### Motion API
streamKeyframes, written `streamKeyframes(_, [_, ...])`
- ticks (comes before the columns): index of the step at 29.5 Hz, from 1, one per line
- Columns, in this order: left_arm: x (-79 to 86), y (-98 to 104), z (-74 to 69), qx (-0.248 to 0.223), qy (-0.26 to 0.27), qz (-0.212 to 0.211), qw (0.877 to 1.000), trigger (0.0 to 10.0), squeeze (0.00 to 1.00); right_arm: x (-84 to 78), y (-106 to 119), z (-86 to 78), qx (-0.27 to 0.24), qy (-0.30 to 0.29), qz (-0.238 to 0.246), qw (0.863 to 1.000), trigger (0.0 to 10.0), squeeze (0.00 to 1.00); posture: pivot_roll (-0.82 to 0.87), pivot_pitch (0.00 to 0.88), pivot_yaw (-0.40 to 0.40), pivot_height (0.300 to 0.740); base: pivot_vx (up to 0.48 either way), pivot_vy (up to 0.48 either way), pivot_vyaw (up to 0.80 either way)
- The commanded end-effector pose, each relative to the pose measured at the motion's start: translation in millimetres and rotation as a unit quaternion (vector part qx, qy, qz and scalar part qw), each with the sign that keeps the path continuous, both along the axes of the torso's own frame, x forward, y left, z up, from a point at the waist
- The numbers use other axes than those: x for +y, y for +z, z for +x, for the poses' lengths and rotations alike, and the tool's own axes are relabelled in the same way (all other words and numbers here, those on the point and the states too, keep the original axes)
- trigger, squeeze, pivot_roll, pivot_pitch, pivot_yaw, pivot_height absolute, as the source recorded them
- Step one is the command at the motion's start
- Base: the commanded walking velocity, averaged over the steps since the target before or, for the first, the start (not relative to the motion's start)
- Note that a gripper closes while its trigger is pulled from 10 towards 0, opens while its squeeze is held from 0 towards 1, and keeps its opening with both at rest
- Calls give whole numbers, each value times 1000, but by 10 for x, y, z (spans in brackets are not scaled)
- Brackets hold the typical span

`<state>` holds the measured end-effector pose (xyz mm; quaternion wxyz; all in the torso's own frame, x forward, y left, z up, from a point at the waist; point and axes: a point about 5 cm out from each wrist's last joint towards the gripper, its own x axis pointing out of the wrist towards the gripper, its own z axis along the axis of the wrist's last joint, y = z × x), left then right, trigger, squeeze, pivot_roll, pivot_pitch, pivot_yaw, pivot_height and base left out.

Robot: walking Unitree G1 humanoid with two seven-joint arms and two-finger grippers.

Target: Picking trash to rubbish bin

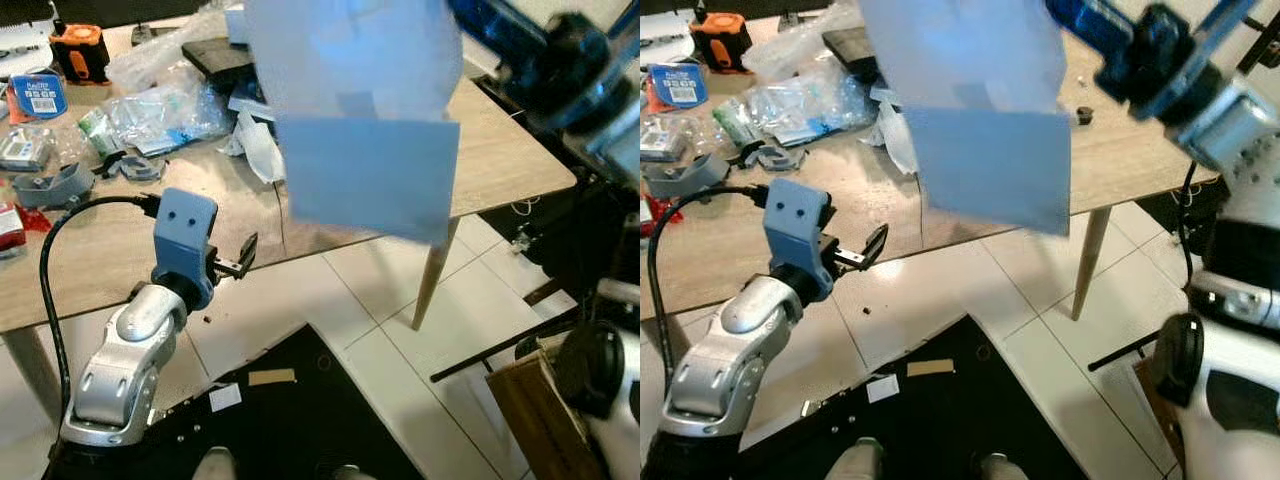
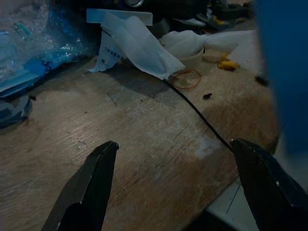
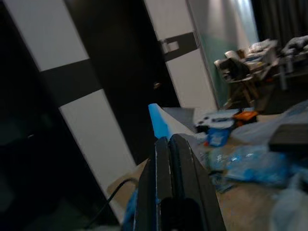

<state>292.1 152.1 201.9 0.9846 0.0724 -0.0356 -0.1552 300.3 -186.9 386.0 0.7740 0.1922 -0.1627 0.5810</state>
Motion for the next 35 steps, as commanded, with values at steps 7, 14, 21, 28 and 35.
streamKeyframes(7, [16,-154,-54,19,20,26,999,10000,0,116,-460,99,11,-181,-76,980,0,0,180,100,-58,740,0,0,0])
streamKeyframes(14, [261,-183,0,17,131,39,990,10000,0,245,-814,22,36,-215,-125,968,0,0,180,93,-56,740,0,0,0])
streamKeyframes(21, [387,-234,9,32,165,67,984,10000,0,309,-1147,-50,72,-213,-145,964,0,0,184,92,-56,740,0,0,0])
streamKeyframes(28, [375,-217,-6,23,166,57,984,10000,0,242,-1241,-50,79,-266,-130,952,275,0,185,102,-53,740,0,0,0])
streamKeyframes(35, [370,-248,-26,35,169,62,983,10000,0,222,-1366,-92,112,-311,-108,938,10000,0,187,108,-63,740,0,0,0])
